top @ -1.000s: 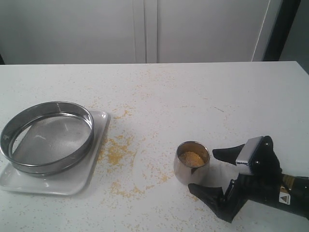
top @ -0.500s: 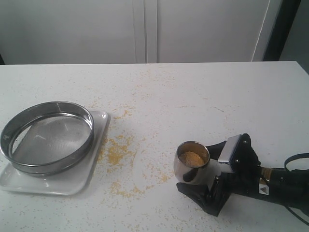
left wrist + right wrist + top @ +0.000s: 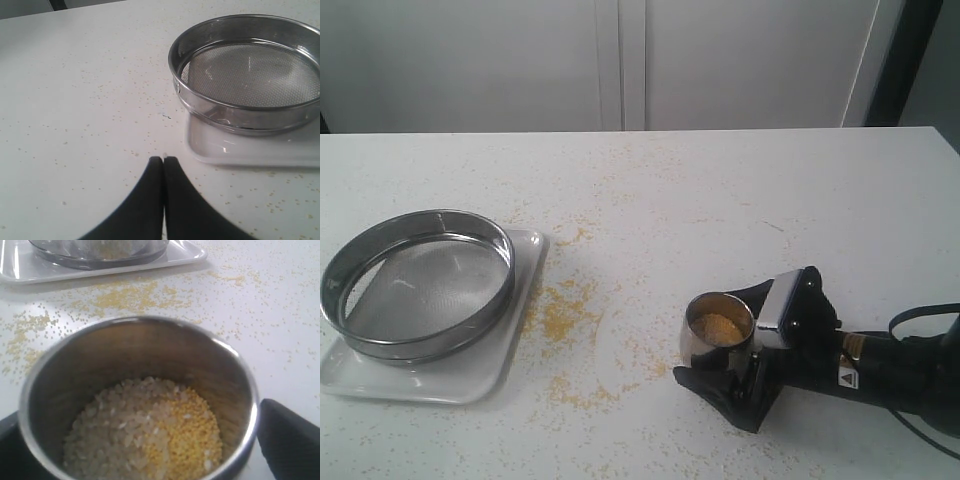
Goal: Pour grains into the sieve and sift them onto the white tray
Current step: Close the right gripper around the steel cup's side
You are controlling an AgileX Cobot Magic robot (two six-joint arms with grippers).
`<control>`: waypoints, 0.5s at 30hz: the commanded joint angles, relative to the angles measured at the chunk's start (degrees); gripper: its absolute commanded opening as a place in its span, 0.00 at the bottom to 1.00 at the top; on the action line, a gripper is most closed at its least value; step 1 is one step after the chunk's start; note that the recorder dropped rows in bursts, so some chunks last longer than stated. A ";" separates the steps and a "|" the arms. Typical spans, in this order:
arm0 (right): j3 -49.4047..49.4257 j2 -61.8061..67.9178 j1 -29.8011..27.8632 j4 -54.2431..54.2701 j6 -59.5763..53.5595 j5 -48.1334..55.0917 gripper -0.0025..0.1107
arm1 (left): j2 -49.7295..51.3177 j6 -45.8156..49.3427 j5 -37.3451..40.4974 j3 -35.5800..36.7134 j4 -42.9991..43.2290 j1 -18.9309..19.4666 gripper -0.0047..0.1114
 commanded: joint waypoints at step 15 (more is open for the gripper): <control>-0.27 0.15 -0.05 0.13 0.71 -0.77 0.19 | -0.25 0.00 0.00 0.38 -0.57 0.11 0.04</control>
